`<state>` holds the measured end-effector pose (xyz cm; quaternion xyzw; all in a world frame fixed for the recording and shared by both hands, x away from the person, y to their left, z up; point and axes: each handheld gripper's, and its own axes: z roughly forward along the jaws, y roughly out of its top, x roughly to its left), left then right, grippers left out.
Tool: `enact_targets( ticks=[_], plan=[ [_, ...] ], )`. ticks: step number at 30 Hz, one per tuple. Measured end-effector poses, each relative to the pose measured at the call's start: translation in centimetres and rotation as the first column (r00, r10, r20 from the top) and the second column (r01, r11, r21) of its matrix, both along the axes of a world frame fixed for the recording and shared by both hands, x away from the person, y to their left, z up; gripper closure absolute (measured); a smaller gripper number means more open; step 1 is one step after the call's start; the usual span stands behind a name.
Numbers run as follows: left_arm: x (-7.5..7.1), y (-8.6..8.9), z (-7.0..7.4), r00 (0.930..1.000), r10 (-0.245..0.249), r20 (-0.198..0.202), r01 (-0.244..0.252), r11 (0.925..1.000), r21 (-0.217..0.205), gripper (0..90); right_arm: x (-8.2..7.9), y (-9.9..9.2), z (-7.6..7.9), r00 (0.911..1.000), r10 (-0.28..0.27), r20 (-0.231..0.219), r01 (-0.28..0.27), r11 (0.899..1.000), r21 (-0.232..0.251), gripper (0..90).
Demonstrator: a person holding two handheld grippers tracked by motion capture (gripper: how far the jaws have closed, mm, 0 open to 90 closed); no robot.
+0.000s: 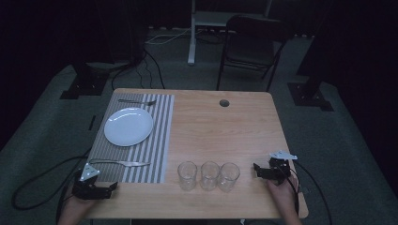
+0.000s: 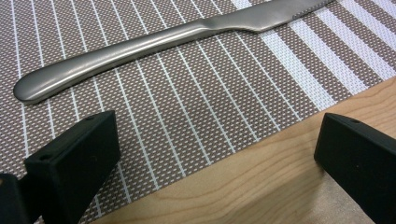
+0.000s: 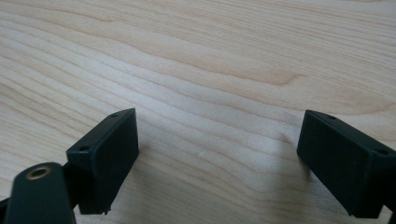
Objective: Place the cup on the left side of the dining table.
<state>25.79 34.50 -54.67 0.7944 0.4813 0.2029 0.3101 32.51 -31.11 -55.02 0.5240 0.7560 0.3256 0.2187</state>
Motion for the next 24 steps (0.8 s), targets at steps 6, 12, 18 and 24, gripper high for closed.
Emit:
enact_targets(
  ticks=[6,12,18,24],
  plan=[
    [-0.11,0.31,0.0,0.9997,-0.026,-0.001,0.026,0.9997,0.0,0.7,0.0,0.0,0.0,1.0,0.0,0.0,0.0,1.0,0.0,12.3],
    [-0.07,0.35,0.0,0.9995,-0.032,-0.002,0.032,0.9995,0.001,0.6,0.0,0.01,0.0,1.0,0.0,0.0,0.0,1.0,0.0,12.3],
    [0.0,0.4,-0.01,0.9991,-0.041,-0.002,0.041,0.9991,0.0,0.6,-0.01,0.01,0.0,1.0,0.0,0.0,0.0,1.0,0.0,12.3],
    [0.02,0.4,-0.01,0.9991,-0.042,-0.002,0.042,0.9991,-0.001,0.6,-0.01,0.01,0.0,1.0,0.0,0.0,0.0,1.0,0.0,12.3]
  ],
)
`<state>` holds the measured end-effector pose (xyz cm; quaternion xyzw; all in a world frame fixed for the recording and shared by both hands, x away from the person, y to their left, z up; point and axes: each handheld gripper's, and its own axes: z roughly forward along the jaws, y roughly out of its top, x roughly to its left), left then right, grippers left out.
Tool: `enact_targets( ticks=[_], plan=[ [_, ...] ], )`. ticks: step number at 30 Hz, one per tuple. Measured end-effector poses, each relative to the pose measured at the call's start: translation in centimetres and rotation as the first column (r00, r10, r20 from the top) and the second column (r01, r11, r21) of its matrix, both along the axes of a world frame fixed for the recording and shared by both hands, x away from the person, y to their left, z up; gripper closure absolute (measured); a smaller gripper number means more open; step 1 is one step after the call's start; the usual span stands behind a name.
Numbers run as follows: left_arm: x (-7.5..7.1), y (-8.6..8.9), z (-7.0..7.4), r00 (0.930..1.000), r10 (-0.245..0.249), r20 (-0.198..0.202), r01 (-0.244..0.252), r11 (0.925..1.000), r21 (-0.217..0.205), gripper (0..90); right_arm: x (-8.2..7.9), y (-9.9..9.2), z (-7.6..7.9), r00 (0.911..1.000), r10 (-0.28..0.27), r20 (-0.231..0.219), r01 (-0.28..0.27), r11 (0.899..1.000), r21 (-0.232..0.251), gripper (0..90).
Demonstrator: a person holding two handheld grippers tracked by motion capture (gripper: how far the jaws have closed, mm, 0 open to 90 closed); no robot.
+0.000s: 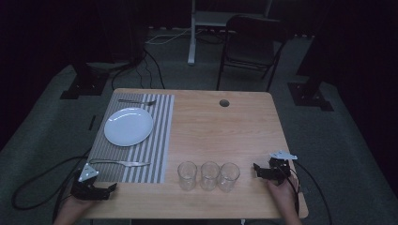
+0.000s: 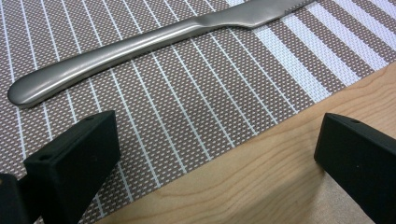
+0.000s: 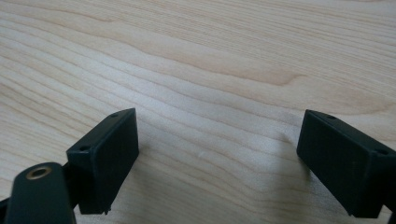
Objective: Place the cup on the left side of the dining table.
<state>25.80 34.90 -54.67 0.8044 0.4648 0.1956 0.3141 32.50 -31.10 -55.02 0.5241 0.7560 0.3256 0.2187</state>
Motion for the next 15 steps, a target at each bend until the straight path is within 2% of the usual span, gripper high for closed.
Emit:
enact_targets(
  ticks=[5,8,10,13,15],
  plan=[
    [-0.04,0.03,0.0,1.0,-0.007,0.003,0.007,1.0,-0.001,0.8,0.0,0.0,0.0,1.0,0.0,0.0,0.0,1.0,0.0,12.4],
    [-0.33,-0.02,0.08,0.9991,-0.039,0.019,0.039,0.9992,-0.011,4.6,0.0,0.0,0.0,1.0,0.0,0.0,0.0,1.0,0.0,12.4],
    [-0.44,-0.06,0.2,0.9988,-0.036,0.033,0.037,0.9992,-0.018,4.5,0.0,0.0,0.0,1.0,0.0,0.001,0.0,1.0,0.0,12.3],
    [-0.54,0.2,0.32,0.999,-0.029,0.034,0.03,0.9989,-0.035,4.6,0.0,0.0,0.0,1.0,0.0,0.0,0.0,1.0,0.0,12.4],
    [-0.56,0.42,0.41,0.9995,-0.026,0.017,0.027,0.9975,-0.066,4.5,0.0,0.0,0.0,1.0,0.0,0.0,0.0,1.0,0.0,12.4]
  ],
)
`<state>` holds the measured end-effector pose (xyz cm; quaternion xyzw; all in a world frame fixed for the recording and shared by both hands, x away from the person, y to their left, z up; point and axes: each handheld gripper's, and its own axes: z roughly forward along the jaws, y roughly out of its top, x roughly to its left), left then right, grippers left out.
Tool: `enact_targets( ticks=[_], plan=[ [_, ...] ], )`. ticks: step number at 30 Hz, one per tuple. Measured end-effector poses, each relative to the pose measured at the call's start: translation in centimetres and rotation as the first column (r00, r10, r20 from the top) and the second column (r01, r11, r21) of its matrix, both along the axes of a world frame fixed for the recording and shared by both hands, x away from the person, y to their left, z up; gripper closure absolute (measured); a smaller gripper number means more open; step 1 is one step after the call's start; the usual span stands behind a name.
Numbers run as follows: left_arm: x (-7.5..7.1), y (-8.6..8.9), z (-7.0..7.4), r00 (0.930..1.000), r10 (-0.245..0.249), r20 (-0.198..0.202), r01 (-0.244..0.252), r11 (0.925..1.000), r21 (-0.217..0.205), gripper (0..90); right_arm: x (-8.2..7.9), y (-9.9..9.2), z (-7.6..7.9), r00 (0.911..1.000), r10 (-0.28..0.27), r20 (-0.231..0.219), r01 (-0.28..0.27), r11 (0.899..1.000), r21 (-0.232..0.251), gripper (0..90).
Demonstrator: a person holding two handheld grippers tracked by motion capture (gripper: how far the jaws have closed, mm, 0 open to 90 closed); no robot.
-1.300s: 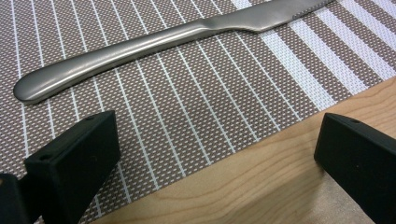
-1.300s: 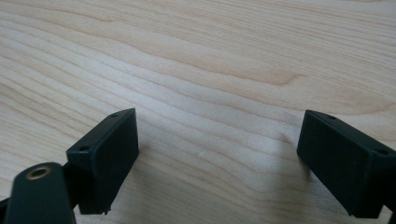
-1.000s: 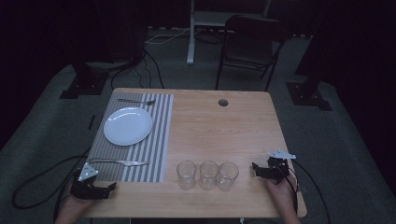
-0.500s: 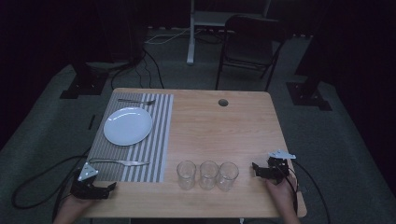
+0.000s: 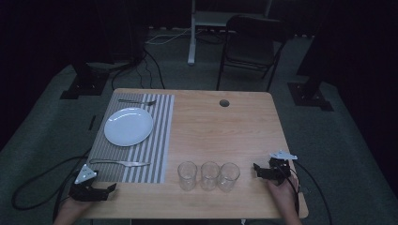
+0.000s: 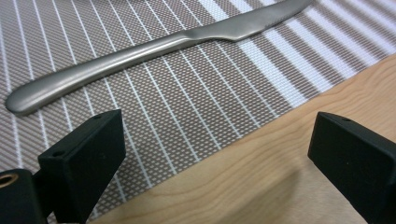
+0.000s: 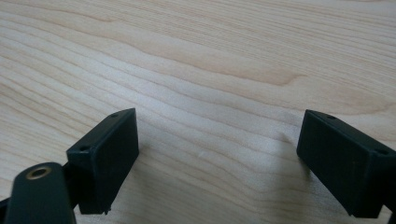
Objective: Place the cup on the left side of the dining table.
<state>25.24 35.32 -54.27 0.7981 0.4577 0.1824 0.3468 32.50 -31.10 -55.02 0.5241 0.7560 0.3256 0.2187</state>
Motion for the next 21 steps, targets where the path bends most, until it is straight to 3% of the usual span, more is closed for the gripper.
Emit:
enact_targets(
  ticks=[6,14,21],
  plan=[
    [-0.1,-0.2,0.0,0.9998,0.001,-0.02,-0.001,0.9999,0.017,4.5,0.0,0.0,0.0,1.0,0.0,0.0,0.0,1.0,0.0,12.3],
    [-0.2,-0.7,0.3,0.9988,-0.019,-0.046,0.019,0.9998,0.005,4.5,0.0,0.0,0.0,1.0,0.0,0.0,0.0,1.0,0.0,12.4],
    [-0.2,-1.8,0.8,0.9983,-0.053,-0.026,0.053,0.9985,0.012,4.6,0.0,0.0,0.0,1.0,0.0,0.0,0.0,1.0,0.0,12.4]
  ],
)
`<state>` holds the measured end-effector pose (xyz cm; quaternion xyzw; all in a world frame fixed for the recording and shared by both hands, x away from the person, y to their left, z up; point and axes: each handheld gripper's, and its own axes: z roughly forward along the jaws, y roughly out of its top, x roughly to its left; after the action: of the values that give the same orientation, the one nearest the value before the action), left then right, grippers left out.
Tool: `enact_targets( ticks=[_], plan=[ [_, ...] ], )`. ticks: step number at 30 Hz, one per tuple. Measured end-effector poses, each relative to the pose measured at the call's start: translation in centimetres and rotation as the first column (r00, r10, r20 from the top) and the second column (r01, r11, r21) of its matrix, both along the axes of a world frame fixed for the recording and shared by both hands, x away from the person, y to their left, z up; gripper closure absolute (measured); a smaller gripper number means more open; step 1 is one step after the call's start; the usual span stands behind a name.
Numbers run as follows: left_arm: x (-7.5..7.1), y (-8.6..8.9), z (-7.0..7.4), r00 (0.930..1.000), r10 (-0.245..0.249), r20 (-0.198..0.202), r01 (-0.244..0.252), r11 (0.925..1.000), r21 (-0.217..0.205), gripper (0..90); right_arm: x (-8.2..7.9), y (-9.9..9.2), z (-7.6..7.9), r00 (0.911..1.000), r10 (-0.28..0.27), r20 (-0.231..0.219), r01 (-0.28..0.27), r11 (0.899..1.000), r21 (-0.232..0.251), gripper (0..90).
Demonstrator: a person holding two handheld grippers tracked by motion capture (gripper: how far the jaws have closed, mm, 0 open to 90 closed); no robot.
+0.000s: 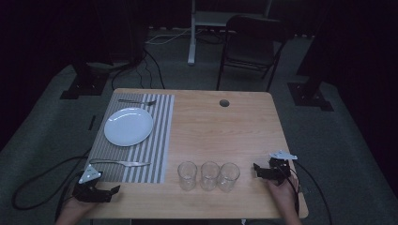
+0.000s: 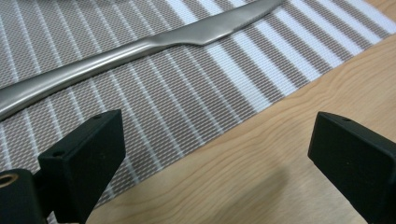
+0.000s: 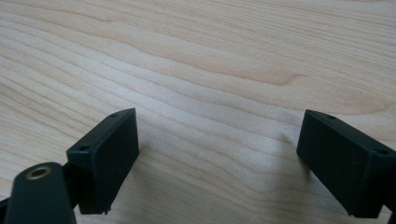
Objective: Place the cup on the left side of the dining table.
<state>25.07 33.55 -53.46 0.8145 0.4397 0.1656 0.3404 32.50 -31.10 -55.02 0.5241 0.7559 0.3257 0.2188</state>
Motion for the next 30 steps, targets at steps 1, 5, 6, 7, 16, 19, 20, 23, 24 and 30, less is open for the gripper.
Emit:
enact_targets(
  ticks=[1,5,6,7,16,19,20,23,24,30],
  plan=[
    [0.0,-0.2,0.1,0.9999,0.003,0.012,-0.003,1.0,0.009,4.5,0.0,0.0,0.0,1.0,0.0,0.0,0.0,1.0,0.0,12.4],
    [0.0,-0.6,0.6,0.9995,-0.023,0.022,0.023,0.9997,0.001,4.6,0.0,0.0,0.0,1.0,0.0,0.0,0.0,1.0,0.0,12.4],
    [0.0,-0.8,0.7,0.9994,-0.026,0.021,0.026,0.9997,0.0,4.6,0.0,0.0,0.0,1.0,0.0,0.0,0.0,1.0,0.0,12.4],
    [0.0,-0.9,0.7,0.9992,-0.031,0.024,0.031,0.9995,0.003,4.6,0.0,0.0,0.0,1.0,0.0,0.0,0.0,1.0,0.0,12.4],
    [0.6,-2.6,1.2,0.9957,-0.092,0.013,0.091,0.9957,0.017,4.6,0.0,0.0,0.0,1.0,0.0,0.0,0.0,1.0,0.0,12.4],
    [0.9,-3.4,1.3,0.993,-0.117,0.014,0.117,0.9929,0.022,4.6,0.0,0.0,0.0,1.0,0.0,0.0,0.0,1.0,0.0,12.4],
    [1.0,-3.9,1.4,0.992,-0.125,0.021,0.124,0.9919,0.026,4.6,0.0,0.0,0.0,1.0,0.0,0.0,0.0,1.0,0.0,12.4],
    [1.2,-4.8,1.7,0.9888,-0.147,0.027,0.146,0.9889,0.027,4.6,0.0,0.0,0.0,1.0,0.0,0.0,0.0,1.0,0.0,12.3],
    [1.3,-5.2,1.9,0.9868,-0.159,0.032,0.158,0.9871,0.028,4.6,0.0,0.0,0.0,1.0,0.0,0.0,0.0,1.0,0.0,12.4],
    [1.8,-6.8,2.5,0.9797,-0.195,0.047,0.193,0.9805,0.035,4.6,0.0,0.0,0.0,1.0,0.0,0.0,0.0,1.0,0.0,12.4]
  ],
)
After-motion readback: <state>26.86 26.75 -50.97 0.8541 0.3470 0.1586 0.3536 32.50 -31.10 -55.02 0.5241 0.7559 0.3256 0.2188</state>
